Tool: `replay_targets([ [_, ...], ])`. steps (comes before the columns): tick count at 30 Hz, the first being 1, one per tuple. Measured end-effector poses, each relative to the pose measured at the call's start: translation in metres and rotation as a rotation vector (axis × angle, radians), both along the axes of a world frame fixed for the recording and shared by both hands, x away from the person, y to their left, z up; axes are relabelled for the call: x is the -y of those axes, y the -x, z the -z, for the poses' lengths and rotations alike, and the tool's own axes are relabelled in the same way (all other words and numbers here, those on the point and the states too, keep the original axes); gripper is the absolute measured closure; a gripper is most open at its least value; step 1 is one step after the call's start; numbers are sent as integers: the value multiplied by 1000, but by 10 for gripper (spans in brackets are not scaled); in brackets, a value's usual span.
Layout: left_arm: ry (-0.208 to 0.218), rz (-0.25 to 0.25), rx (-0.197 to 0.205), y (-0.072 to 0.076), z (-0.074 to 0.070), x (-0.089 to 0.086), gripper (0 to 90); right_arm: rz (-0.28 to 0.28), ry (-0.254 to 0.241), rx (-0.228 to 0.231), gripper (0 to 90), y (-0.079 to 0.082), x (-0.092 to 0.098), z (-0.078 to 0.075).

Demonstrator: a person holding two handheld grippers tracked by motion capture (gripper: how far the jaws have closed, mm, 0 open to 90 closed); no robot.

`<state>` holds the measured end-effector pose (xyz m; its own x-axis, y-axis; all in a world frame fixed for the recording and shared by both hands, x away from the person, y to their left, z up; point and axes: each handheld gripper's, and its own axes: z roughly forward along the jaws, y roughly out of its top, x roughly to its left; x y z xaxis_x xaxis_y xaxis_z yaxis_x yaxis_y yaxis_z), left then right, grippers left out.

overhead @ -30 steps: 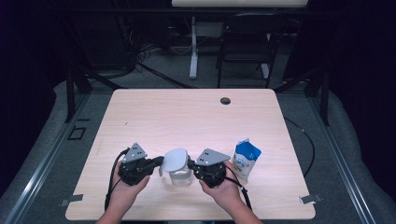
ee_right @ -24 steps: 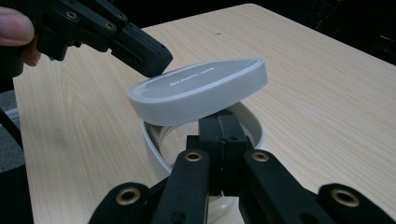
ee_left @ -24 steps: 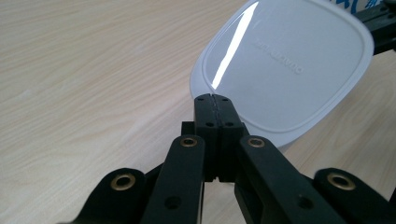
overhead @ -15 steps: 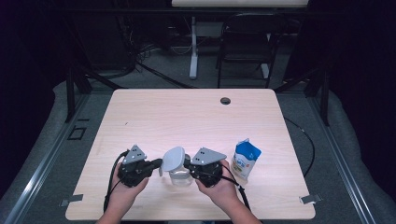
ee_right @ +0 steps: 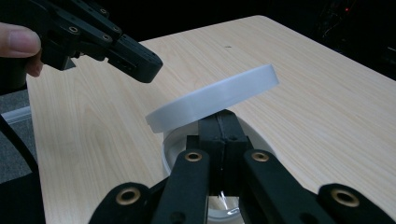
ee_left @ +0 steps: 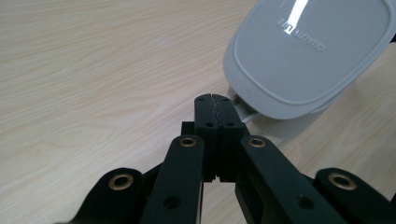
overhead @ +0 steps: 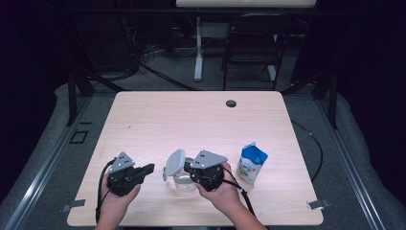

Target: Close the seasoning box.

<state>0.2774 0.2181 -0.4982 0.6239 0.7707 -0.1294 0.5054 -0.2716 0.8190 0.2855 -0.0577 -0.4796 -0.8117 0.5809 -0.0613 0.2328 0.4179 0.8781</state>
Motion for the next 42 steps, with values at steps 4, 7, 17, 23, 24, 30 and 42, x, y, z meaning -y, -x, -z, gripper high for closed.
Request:
replay_targets([
  [4,-1,-14,-5,1,4,-6,889,-4,-6,3,900,-1,-2,-2],
  [7,-5,-16,-8,1,5,-8,887,-4,-5,4,900,-2,-4,-4],
  [17,-21,-22,-19,0,15,-13,814,1,3,8,900,-1,-6,-8],
  [23,-26,-10,-15,0,18,-8,753,-4,4,14,900,0,-9,-10],
  [24,-33,-10,-20,0,19,-8,742,-1,2,14,900,0,-10,-10],
  [30,-35,-20,-10,0,22,-6,694,-10,1,20,900,0,-15,-14],
  [42,-22,-27,-22,-2,25,-8,668,-32,-1,24,900,0,-23,-17],
])
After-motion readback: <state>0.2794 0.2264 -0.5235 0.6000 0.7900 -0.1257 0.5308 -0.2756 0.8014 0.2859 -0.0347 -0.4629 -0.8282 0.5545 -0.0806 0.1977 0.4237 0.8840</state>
